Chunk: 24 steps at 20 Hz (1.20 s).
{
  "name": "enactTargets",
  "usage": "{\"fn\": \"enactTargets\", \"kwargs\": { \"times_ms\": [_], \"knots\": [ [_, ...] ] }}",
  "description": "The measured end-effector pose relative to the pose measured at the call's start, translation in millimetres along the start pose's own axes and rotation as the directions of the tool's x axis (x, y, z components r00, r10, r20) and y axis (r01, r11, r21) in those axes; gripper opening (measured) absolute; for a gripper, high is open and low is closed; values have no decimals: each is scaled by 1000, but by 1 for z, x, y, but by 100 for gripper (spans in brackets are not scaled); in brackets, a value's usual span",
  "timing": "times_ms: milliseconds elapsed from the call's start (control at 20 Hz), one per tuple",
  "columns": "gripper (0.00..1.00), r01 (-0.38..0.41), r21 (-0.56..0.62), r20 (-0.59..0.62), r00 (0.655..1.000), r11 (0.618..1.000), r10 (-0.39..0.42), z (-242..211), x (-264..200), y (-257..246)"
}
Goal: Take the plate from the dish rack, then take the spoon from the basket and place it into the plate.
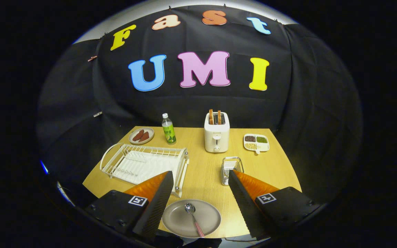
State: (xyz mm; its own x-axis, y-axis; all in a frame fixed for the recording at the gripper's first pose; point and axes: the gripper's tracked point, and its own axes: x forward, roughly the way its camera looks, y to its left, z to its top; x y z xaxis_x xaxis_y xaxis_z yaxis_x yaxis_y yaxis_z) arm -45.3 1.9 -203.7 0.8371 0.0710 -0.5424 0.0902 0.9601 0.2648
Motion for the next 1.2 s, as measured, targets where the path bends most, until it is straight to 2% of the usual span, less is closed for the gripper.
{"fn": "enactTargets", "kwargs": {
  "times_ms": [200,350,550,750,950,1200],
  "knots": [
    [99,-15,-15,95,995,1000,16,47,-16,9],
    [98,10,-63,170,985,998,1,77,-34,8],
    [98,65,-127,289,957,990,-26,122,-57,4],
    [98,111,-137,387,921,984,-51,158,-78,0],
    [98,137,-128,439,896,982,-67,175,-86,-6],
    [98,129,-112,410,909,985,-72,170,-80,-9]
  ]
}}
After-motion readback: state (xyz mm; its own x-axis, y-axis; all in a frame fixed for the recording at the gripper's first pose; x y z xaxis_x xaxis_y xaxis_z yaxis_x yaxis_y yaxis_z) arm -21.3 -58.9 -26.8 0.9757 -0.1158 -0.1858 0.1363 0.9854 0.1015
